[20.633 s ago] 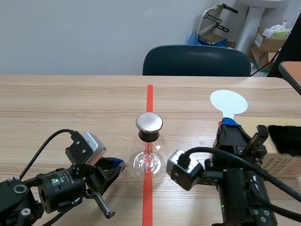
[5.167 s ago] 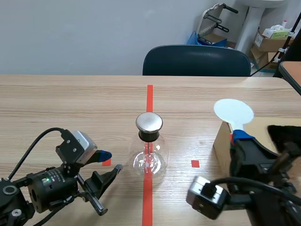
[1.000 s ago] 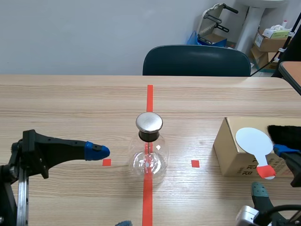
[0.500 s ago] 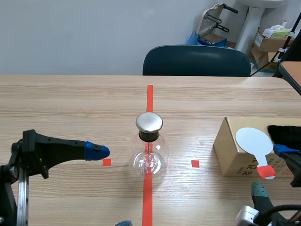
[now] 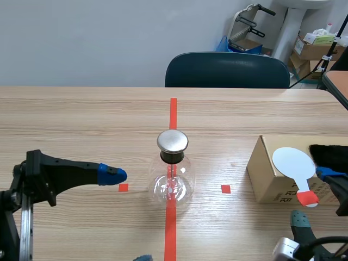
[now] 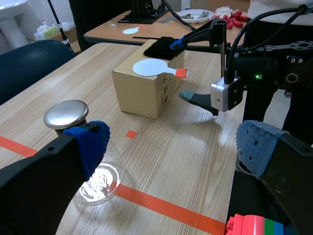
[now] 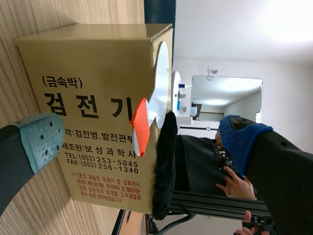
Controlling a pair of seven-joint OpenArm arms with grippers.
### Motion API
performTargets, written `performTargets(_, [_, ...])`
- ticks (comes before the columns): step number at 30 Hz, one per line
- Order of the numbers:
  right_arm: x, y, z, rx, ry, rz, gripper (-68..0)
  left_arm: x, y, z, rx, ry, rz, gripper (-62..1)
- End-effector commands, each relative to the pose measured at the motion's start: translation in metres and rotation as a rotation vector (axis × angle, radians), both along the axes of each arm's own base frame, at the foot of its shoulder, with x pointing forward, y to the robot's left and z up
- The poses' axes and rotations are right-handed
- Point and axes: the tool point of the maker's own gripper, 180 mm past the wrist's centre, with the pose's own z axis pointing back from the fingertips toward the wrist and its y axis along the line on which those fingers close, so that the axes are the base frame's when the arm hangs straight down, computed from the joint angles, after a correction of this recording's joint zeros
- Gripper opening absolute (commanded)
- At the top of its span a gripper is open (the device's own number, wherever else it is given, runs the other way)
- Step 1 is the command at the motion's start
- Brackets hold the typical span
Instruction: Do the electroscope experiment
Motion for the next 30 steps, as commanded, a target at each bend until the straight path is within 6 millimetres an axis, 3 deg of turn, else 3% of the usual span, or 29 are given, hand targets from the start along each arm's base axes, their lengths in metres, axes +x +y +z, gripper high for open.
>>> performTargets(1, [0.004,-0.001,0.013,-0.020,-0.069,0.009,0.4,0.000,-0.004,0.009,-0.031,-0.011,-0.002,-5.4])
performTargets(26, [0.003,0.000,0.013,-0.019,-0.067,0.016,0.4,0.001,-0.003,0.005,-0.007,-0.001,0.000,-5.4])
performTargets(30, [-0.014,0.001,0.005,-0.020,-0.021,0.028,0.4,0.001,-0.004,0.004,-0.007,0.001,0.003,-5.4])
